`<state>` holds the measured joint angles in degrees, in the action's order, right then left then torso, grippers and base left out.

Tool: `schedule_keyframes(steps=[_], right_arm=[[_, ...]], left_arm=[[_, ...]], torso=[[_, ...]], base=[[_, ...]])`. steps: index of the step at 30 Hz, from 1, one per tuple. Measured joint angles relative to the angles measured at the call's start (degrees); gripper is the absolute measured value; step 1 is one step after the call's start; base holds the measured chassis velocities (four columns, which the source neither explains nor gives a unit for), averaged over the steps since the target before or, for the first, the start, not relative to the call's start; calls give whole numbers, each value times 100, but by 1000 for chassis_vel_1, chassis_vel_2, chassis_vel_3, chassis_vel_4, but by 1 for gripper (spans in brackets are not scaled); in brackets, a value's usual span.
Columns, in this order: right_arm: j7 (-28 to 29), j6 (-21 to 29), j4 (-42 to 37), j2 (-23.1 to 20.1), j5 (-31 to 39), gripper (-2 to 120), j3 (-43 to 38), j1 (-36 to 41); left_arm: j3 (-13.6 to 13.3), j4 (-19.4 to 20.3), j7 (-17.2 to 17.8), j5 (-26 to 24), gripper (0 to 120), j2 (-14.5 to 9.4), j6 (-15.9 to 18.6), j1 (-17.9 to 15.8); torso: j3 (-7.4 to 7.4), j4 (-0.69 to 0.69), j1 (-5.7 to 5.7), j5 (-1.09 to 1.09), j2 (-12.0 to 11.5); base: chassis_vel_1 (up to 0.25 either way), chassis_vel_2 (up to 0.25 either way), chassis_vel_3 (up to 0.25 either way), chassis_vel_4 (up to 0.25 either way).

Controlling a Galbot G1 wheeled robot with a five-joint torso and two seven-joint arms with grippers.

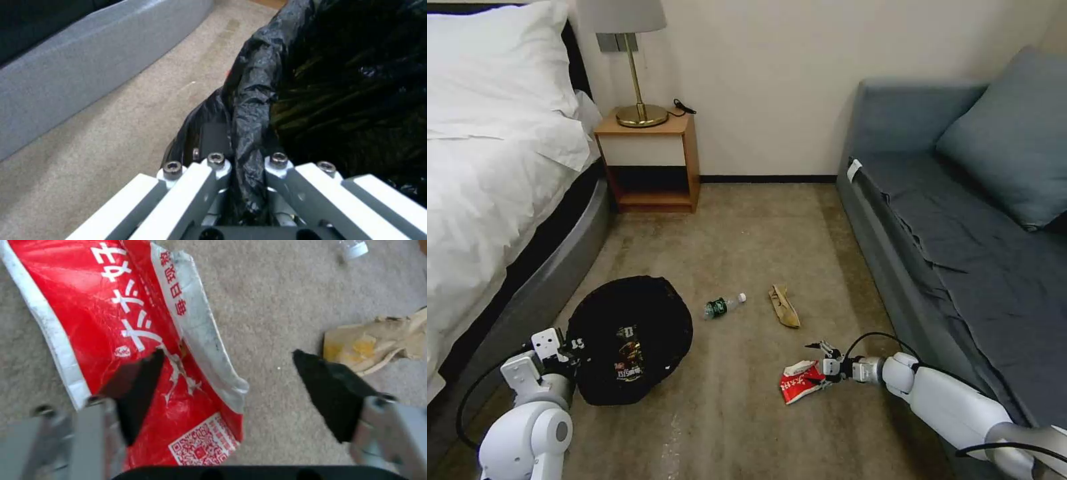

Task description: Pick up the trash bin, then pick up the garbage on the floor and place it into the trash bin.

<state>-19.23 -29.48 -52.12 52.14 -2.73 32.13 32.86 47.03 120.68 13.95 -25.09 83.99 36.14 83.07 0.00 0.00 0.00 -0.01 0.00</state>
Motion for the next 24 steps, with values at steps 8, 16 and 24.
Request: schedule_keyframes(steps=[8,16,24], right_arm=[[-9,-246,987,438,-501,47,-86,-85],[33,-391,1208,592,-773,17,-353,3],[56,-426,1160,561,-771,0,-481,115]], left_arm=[[56,57,-2,-17,3,-23,-7,39],[22,52,4,-12,3,-30,-11,6],[-23,47,19,1,3,-29,-1,-10]], torso=[[0,0,0,0,0],[0,0,0,1,0],[0,0,0,1,0]], base=[[0,0,0,0],[0,0,0,0],[0,0,0,0]])
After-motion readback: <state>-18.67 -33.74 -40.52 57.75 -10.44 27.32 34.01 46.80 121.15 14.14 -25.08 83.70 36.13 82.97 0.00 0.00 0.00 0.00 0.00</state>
